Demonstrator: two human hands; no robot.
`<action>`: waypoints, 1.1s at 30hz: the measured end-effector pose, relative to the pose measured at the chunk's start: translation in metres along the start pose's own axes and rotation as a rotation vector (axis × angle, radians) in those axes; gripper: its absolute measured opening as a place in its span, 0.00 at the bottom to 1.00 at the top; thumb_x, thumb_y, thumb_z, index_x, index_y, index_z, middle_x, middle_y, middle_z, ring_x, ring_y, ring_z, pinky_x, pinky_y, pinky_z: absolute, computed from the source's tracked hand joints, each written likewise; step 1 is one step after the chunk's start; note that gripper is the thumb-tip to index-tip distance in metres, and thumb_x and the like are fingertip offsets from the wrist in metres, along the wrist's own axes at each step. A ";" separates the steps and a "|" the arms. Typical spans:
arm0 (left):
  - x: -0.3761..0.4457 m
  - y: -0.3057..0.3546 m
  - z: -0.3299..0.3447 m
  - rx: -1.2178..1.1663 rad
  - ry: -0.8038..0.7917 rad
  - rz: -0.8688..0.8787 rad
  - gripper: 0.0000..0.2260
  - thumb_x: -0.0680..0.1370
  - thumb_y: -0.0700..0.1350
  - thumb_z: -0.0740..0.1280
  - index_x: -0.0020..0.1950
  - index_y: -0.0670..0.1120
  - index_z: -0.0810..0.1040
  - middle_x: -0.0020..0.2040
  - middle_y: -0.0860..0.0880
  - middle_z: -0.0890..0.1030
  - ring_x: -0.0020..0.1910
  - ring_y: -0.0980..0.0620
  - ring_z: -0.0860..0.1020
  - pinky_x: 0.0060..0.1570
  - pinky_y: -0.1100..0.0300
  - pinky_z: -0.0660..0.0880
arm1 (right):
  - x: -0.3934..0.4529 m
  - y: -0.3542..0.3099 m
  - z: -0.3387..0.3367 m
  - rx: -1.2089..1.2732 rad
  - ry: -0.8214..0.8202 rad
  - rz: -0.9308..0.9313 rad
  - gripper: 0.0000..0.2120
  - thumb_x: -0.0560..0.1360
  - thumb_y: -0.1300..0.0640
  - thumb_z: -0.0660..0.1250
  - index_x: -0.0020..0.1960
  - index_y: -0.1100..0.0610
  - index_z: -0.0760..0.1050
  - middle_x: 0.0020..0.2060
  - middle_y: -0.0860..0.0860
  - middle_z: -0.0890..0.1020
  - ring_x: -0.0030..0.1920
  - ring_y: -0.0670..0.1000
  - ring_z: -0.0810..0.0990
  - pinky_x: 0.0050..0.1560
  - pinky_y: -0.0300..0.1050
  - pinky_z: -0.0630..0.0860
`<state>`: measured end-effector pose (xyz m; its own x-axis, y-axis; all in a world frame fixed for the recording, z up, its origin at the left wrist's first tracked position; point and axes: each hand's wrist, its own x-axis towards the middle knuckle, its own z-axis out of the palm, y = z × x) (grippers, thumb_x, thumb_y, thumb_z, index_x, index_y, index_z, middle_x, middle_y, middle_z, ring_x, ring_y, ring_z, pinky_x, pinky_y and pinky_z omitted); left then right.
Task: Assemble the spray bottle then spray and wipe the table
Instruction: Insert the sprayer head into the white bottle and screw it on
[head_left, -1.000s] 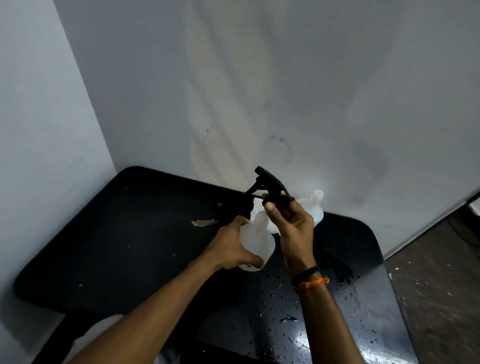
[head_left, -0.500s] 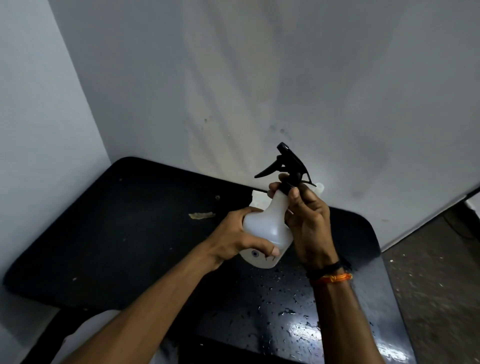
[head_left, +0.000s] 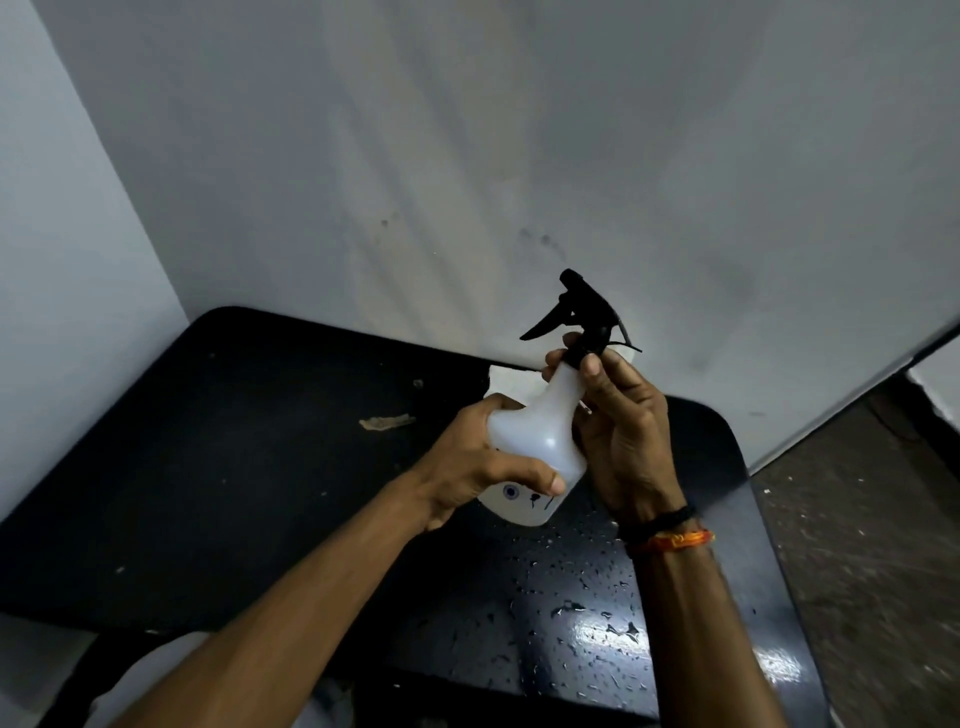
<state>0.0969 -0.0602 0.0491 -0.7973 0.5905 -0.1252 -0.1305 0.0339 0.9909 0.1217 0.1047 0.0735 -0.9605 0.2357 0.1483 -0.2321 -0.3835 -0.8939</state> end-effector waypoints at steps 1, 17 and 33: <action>0.000 -0.001 0.000 -0.007 0.011 0.003 0.33 0.55 0.49 0.81 0.58 0.45 0.76 0.44 0.52 0.84 0.43 0.54 0.83 0.40 0.61 0.80 | 0.000 0.000 0.001 -0.020 0.033 -0.010 0.16 0.72 0.56 0.74 0.57 0.62 0.82 0.51 0.59 0.85 0.55 0.55 0.83 0.57 0.50 0.79; 0.009 -0.006 0.008 -0.020 0.078 -0.020 0.39 0.52 0.51 0.82 0.60 0.45 0.75 0.51 0.45 0.83 0.44 0.53 0.83 0.40 0.62 0.79 | -0.002 0.002 0.003 -0.032 0.118 -0.037 0.16 0.79 0.61 0.65 0.62 0.71 0.74 0.56 0.62 0.84 0.55 0.55 0.82 0.56 0.51 0.76; 0.014 -0.007 0.008 0.075 0.125 0.008 0.38 0.51 0.55 0.82 0.59 0.51 0.74 0.52 0.51 0.81 0.47 0.55 0.82 0.39 0.67 0.77 | 0.000 0.007 0.003 -0.159 0.141 -0.045 0.13 0.70 0.55 0.78 0.54 0.54 0.84 0.47 0.49 0.85 0.48 0.49 0.81 0.50 0.46 0.76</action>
<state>0.0917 -0.0455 0.0406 -0.8659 0.4861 -0.1178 -0.0831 0.0924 0.9922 0.1199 0.0994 0.0680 -0.9162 0.3760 0.1386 -0.2361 -0.2271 -0.9448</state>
